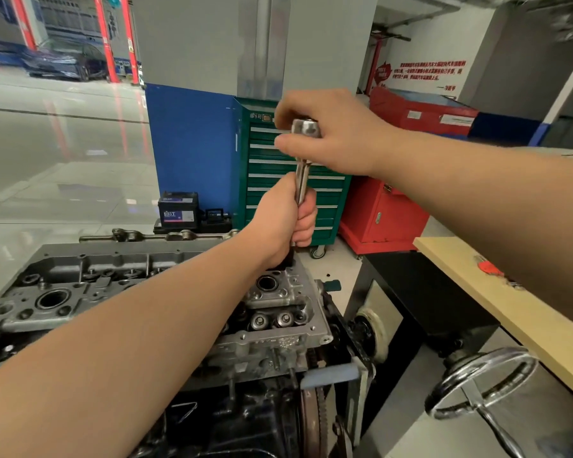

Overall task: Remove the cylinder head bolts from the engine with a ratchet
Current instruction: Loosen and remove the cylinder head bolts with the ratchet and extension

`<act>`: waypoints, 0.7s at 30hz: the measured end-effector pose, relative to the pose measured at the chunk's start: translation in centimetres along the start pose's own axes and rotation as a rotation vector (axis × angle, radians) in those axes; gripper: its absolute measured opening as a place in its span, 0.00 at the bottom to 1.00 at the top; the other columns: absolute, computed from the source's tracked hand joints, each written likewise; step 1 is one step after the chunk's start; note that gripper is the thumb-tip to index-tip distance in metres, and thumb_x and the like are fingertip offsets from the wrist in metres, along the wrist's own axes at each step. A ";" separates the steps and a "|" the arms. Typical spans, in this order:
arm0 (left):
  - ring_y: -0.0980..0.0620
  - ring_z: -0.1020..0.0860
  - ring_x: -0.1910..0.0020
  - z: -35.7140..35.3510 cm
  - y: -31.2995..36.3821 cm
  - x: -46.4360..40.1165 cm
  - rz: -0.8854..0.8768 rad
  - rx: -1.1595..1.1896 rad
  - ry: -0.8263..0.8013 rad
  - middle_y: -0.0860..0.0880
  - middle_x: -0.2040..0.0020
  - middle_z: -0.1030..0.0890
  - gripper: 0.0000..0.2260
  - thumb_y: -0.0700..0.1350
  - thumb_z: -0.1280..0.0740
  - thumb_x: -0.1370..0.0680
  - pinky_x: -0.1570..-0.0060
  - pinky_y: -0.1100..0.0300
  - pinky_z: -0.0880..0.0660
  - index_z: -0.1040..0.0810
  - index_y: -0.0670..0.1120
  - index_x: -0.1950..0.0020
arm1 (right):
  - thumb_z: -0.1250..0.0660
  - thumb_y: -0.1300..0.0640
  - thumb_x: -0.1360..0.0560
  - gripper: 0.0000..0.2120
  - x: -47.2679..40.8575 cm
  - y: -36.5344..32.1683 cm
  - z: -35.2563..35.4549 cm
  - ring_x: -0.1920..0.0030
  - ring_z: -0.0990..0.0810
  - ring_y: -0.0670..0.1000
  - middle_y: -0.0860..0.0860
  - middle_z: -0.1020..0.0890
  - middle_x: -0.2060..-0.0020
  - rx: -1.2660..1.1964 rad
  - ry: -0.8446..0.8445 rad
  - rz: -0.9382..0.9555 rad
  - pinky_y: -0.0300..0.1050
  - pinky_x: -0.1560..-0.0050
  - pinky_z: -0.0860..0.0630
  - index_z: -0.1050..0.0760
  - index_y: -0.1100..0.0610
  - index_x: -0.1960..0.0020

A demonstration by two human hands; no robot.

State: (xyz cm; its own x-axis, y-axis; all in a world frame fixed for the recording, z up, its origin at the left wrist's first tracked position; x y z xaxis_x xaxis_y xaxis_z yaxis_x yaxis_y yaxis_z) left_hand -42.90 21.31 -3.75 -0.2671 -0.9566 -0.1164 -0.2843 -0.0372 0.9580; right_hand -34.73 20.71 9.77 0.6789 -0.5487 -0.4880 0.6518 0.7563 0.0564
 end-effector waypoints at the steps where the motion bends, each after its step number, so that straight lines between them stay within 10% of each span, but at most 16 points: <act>1: 0.49 0.47 0.77 0.3 0.0 0.0 -0.010 0.007 -0.023 0.48 0.78 0.44 0.28 0.51 0.53 0.14 0.74 0.58 0.46 0.41 0.48 0.75 | 0.37 0.36 0.24 0.23 -0.3 0.4 -0.1 0.51 0.21 0.52 0.50 0.18 0.52 -0.004 -0.051 -0.029 0.52 0.47 0.25 0.21 0.56 0.45; 6: 0.48 0.43 0.78 1.0 0.0 -0.3 0.002 0.006 -0.024 0.47 0.78 0.41 0.28 0.52 0.51 0.14 0.71 0.54 0.43 0.37 0.47 0.74 | 0.44 0.28 0.25 0.33 -1.6 1.0 -0.4 0.61 0.24 0.56 0.53 0.24 0.64 0.079 -0.095 -0.088 0.53 0.61 0.31 0.26 0.59 0.57; 10: 0.48 0.29 0.75 1.3 0.0 -0.4 -0.068 -0.032 0.192 0.44 0.73 0.27 0.29 0.56 0.45 0.13 0.70 0.55 0.27 0.26 0.45 0.70 | 0.55 0.23 0.26 0.35 -2.1 0.7 -0.3 0.63 0.27 0.58 0.50 0.31 0.68 0.620 -0.085 -0.336 0.48 0.66 0.36 0.32 0.54 0.63; 13: 0.49 0.38 0.78 0.7 -0.3 -0.5 -0.060 -0.022 0.154 0.47 0.77 0.35 0.31 0.58 0.48 0.13 0.75 0.59 0.36 0.32 0.48 0.75 | 0.60 0.19 0.30 0.40 -1.4 -0.1 -0.1 0.69 0.32 0.54 0.50 0.30 0.69 0.764 -0.070 -0.344 0.46 0.69 0.38 0.32 0.54 0.65; 16: 0.50 0.49 0.76 0.7 0.0 -0.4 -0.021 0.040 0.010 0.49 0.77 0.44 0.29 0.53 0.53 0.14 0.74 0.58 0.48 0.39 0.49 0.75 | 0.56 0.20 0.29 0.41 -1.3 -0.4 0.1 0.69 0.28 0.56 0.53 0.26 0.70 0.597 0.037 -0.283 0.46 0.69 0.37 0.27 0.55 0.66; 21: 0.48 0.47 0.77 1.0 0.3 -0.1 -0.043 0.003 -0.087 0.47 0.77 0.44 0.27 0.52 0.53 0.14 0.74 0.58 0.45 0.41 0.46 0.73 | 0.45 0.27 0.23 0.28 -1.2 0.3 1.1 0.45 0.22 0.56 0.52 0.19 0.47 0.081 -0.308 -0.075 0.53 0.44 0.26 0.22 0.46 0.37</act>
State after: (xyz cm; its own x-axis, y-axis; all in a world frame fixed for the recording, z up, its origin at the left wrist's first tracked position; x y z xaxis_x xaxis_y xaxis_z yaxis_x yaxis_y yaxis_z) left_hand -43.84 21.68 -3.72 -0.3336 -0.9253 -0.1802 -0.2999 -0.0771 0.9508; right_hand -35.01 21.19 11.35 0.6903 -0.6931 -0.2077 0.7202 0.6856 0.1059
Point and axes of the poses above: each hand's wrist, its own x-axis away from the middle knuckle, its own z-axis out of the back of the hand, y = z × x, the point moved 3 cm from there along -x, towards the middle knuckle
